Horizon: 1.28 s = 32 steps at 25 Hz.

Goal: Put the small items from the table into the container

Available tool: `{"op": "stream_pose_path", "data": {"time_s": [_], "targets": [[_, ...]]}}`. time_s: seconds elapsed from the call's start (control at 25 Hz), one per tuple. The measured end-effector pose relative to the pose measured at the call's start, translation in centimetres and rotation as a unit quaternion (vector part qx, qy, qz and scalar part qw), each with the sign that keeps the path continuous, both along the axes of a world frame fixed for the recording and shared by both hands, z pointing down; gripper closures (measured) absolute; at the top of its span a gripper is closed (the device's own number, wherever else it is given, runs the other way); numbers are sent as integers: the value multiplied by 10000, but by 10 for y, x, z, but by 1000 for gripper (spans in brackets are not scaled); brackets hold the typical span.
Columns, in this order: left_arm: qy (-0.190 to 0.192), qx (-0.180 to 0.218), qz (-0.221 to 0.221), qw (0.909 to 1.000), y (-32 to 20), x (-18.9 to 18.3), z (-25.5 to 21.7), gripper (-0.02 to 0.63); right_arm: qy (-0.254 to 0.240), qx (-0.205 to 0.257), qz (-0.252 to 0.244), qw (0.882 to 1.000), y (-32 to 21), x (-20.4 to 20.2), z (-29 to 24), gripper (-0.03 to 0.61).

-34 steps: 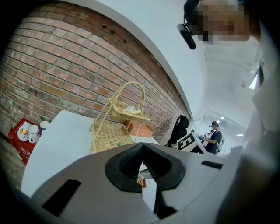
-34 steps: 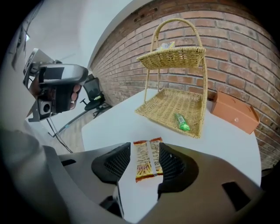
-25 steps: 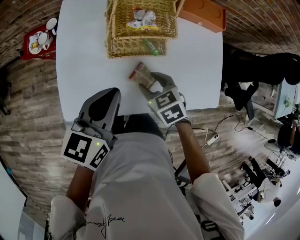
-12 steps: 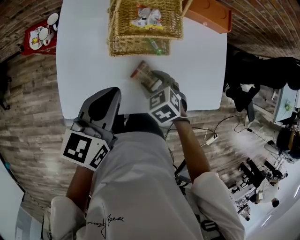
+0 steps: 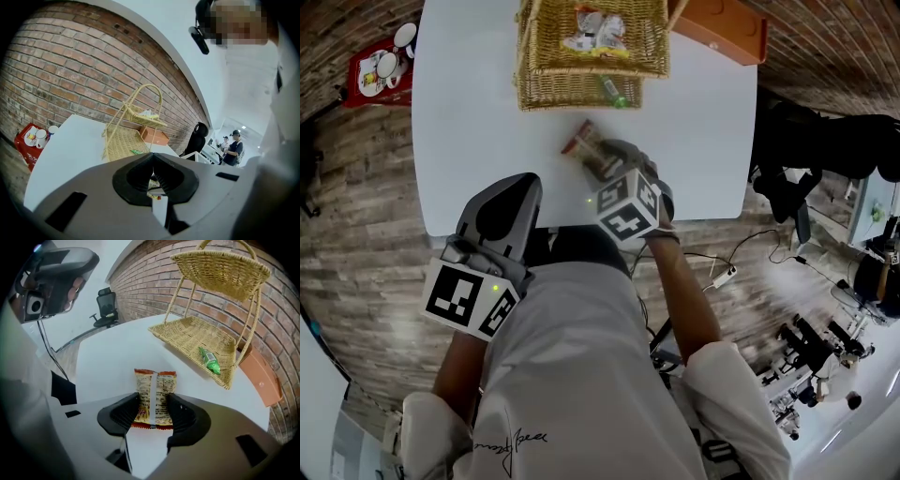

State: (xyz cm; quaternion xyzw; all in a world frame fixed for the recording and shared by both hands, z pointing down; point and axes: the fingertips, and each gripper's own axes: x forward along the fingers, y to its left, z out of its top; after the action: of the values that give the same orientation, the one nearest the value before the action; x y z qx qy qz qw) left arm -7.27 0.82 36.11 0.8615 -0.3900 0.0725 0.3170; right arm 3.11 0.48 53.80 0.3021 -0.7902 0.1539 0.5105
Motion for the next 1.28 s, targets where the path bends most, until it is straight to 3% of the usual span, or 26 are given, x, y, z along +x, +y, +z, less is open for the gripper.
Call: {"op": "stream_pose_path", "data": {"time_s": [0.44, 0.76, 1.28], "targets": [[-21, 53, -110, 9999, -2, -3, -2, 604, -100, 4, 37, 9999, 1, -1, -3, 405], [13, 96, -99, 9999, 1, -4, -4, 604, -395, -34, 391, 9984, 0, -1, -9, 446], [45, 181, -96, 9998, 2, -8, -7, 604, -606, 77, 557, 9966, -3, -4, -25, 453]]}}
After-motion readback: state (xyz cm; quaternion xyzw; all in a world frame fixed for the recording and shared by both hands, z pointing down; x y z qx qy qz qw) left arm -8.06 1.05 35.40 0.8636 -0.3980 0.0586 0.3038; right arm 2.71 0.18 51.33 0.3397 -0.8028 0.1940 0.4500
